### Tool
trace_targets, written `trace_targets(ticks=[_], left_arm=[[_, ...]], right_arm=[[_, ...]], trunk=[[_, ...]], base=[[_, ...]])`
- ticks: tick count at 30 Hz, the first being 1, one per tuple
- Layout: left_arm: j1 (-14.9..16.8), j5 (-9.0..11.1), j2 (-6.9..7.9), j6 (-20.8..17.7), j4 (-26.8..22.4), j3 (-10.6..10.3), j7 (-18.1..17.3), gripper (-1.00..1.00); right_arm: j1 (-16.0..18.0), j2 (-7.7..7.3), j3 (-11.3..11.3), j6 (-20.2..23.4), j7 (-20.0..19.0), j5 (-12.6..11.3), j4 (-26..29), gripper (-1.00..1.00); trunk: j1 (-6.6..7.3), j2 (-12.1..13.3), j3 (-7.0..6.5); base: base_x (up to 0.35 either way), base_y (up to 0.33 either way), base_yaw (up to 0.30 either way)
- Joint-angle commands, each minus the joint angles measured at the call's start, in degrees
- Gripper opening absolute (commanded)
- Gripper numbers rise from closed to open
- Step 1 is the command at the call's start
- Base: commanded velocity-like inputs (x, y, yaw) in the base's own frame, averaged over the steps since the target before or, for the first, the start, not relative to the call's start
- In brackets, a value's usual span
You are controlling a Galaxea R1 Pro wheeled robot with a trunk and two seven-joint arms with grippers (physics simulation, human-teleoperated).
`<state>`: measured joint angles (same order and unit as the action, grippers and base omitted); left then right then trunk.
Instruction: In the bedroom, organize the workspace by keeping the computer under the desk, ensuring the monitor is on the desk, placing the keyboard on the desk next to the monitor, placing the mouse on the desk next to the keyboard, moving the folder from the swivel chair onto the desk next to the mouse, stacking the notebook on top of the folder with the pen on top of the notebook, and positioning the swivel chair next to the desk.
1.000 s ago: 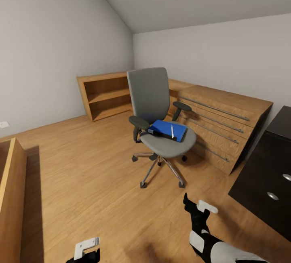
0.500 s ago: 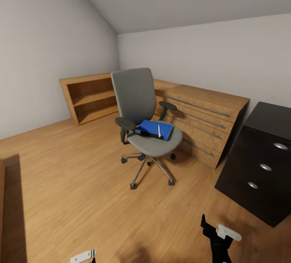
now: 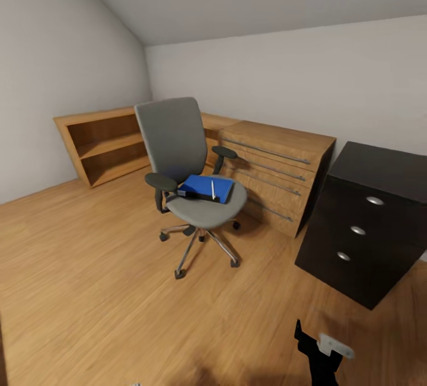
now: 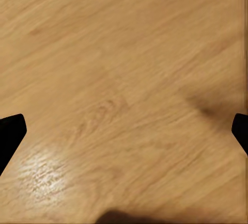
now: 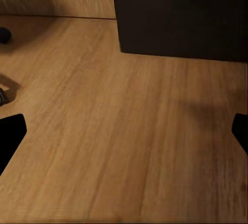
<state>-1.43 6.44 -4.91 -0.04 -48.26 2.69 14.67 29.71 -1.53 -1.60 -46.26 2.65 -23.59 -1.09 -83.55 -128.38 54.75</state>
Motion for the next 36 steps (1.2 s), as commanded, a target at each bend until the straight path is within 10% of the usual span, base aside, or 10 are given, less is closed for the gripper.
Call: trace_targets(ticks=[1, 36], left_arm=[[0.0, 0.6, -0.04, 0.1, -0.1, 0.1, 0.0, 1.0], [0.0, 0.6, -0.04, 0.3, 0.7, 0.1, -0.1, 1.0]], right_arm=[[0.1, 0.05, -0.2, -0.2, 0.3, 0.4, -0.1, 1.0], [-1.0, 0.41, -0.2, -0.2, 0.2, 0.3, -0.1, 1.0]], trunk=[[0.01, 0.0, 0.11], [0.01, 0.0, -0.49]], base=[[0.0, 0.0, -0.204], [0.0, 0.0, -0.138]])
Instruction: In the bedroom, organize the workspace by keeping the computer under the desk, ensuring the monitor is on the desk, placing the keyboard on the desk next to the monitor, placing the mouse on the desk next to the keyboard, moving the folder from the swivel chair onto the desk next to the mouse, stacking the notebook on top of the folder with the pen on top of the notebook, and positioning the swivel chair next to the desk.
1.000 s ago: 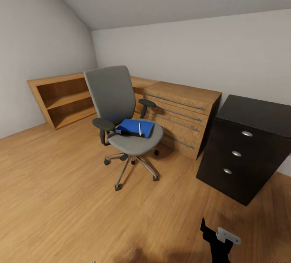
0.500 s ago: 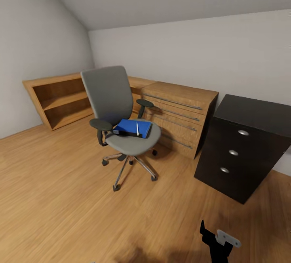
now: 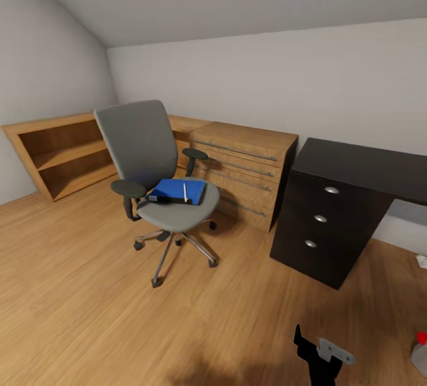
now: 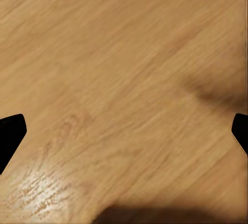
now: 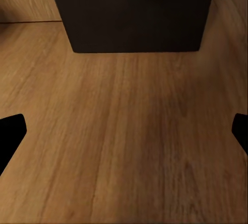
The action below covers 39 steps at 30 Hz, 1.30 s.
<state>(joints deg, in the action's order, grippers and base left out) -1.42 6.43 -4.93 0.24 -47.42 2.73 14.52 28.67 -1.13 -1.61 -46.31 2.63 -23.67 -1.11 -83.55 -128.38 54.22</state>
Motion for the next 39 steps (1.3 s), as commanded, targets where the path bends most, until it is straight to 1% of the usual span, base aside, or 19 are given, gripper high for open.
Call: trace_targets(ticks=[1, 8, 19, 39], left_arm=[[0.0, 0.6, -0.05, 0.0, -0.1, 0.0, 0.0, 1.0], [0.0, 0.5, -0.15, 0.0, 0.1, -0.3, -0.1, 1.0], [0.0, 0.5, -0.17, 0.0, 0.6, -0.6, -0.1, 1.0], [0.0, 0.6, -0.17, 0.0, 0.7, -0.6, 0.0, 1.0]], right_arm=[[0.1, 0.0, -0.2, -0.2, 0.3, 0.4, -0.1, 1.0], [0.0, -0.01, -0.2, -0.2, 0.3, 0.4, -0.1, 1.0], [0.0, 0.07, -0.2, -0.2, 0.2, 0.5, -0.2, 1.0], [-0.1, 0.16, -0.2, -0.2, -0.1, 0.5, -0.2, 1.0]], trunk=[[0.0, 0.0, -0.01], [0.0, 0.0, -0.38], [0.0, 0.0, -0.96], [0.0, 0.0, -2.01]], base=[[0.0, 0.0, -0.214], [-0.034, 0.02, -0.223], [-0.129, 0.063, -0.245], [-0.009, 0.004, -0.25]])
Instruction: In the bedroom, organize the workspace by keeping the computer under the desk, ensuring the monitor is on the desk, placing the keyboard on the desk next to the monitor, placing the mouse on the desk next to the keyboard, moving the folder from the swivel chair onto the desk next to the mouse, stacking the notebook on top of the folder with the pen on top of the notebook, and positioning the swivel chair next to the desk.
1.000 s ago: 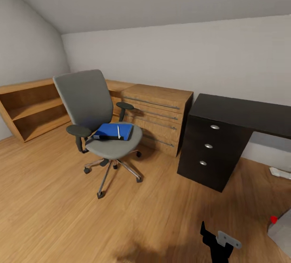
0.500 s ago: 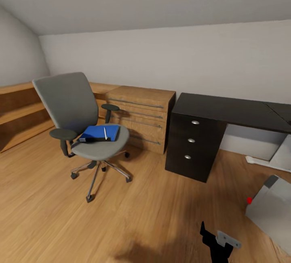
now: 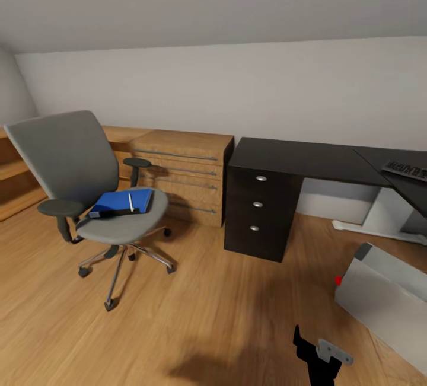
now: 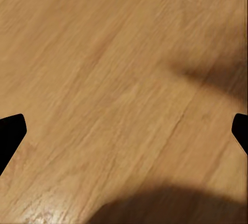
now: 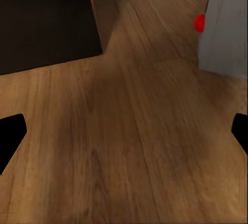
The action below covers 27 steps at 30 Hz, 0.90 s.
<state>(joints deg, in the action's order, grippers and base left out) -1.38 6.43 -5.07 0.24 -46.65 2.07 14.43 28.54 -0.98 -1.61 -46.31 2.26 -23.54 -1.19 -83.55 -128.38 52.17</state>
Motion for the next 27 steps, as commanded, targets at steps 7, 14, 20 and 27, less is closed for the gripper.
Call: trace_targets(ticks=[7, 14, 20, 27], left_arm=[[0.0, 0.6, -0.03, 0.0, -0.1, 0.0, 0.0, 1.0], [-0.1, 0.6, -0.03, 0.0, -0.1, 0.0, 0.0, 1.0], [0.0, 0.5, -0.1, 0.0, -0.1, 0.0, 0.0, 1.0], [0.0, 0.5, -0.05, 0.0, -0.1, 0.0, 0.0, 1.0]], right_arm=[[-0.3, 0.02, -0.2, -0.3, 0.2, 0.4, -0.1, 1.0], [-0.3, 0.01, -0.2, -0.3, 0.2, 0.5, 0.0, 1.0], [-0.3, 0.01, -0.2, -0.3, 0.1, 0.5, 0.0, 1.0], [-0.3, 0.01, -0.2, -0.3, 0.1, 0.5, 0.0, 1.0]], trunk=[[0.01, 0.0, -0.33], [0.01, 0.0, -0.7], [0.01, 0.0, -1.01], [0.01, 0.0, -1.33]], base=[[0.0, 0.0, -0.253], [0.0, 0.0, -0.254], [0.023, 0.0, -0.257], [0.162, 0.0, -0.262]])
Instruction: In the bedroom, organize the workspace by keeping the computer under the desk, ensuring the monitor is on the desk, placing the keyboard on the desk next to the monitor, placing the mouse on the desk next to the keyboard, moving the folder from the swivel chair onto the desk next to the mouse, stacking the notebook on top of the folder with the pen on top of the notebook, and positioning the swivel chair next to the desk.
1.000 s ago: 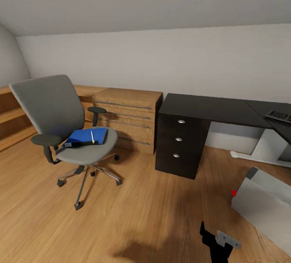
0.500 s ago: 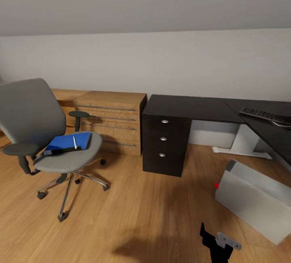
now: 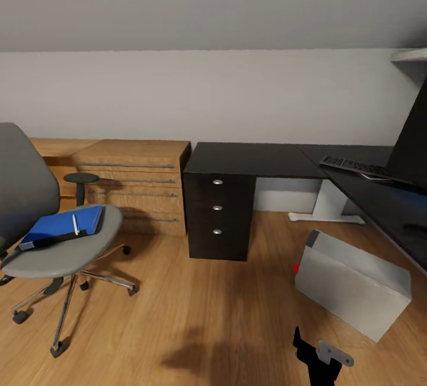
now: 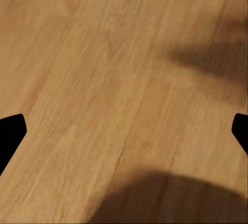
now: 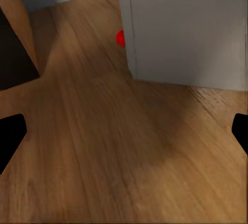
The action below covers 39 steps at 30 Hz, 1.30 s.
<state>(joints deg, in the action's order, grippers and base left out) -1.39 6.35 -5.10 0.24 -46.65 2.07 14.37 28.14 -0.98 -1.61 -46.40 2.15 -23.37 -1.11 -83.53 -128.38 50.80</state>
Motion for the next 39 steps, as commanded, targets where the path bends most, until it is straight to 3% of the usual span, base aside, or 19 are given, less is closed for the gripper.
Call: trace_targets(ticks=[1, 12, 25, 39], left_arm=[[0.0, 0.6, -0.03, 0.0, -0.1, 0.0, 0.0, 1.0], [0.0, 0.7, 0.0, 0.0, 0.0, 0.0, 0.0, 1.0], [0.0, 0.7, 0.0, 0.0, 0.4, 0.0, 0.0, 1.0], [0.0, 0.7, 0.0, 0.1, 0.3, 0.0, 0.0, 1.0]], right_arm=[[0.1, 0.01, -0.1, -0.2, 0.2, 0.3, -0.1, 1.0], [0.1, 0.01, -0.1, -0.2, 0.3, 0.3, -0.1, 1.0], [0.1, -0.07, -0.1, -0.2, 0.2, 0.4, 0.0, 1.0], [0.1, -0.03, -0.1, -0.2, 0.2, 0.4, 0.0, 1.0]], trunk=[[-0.02, 0.0, 0.0], [-0.02, 0.0, -0.48], [-0.02, 0.0, -1.01], [-0.02, 0.0, -1.04]], base=[[0.271, 0.0, -0.264], [0.275, 0.0, -0.265], [0.039, 0.0, -0.259], [0.146, 0.0, -0.022]])
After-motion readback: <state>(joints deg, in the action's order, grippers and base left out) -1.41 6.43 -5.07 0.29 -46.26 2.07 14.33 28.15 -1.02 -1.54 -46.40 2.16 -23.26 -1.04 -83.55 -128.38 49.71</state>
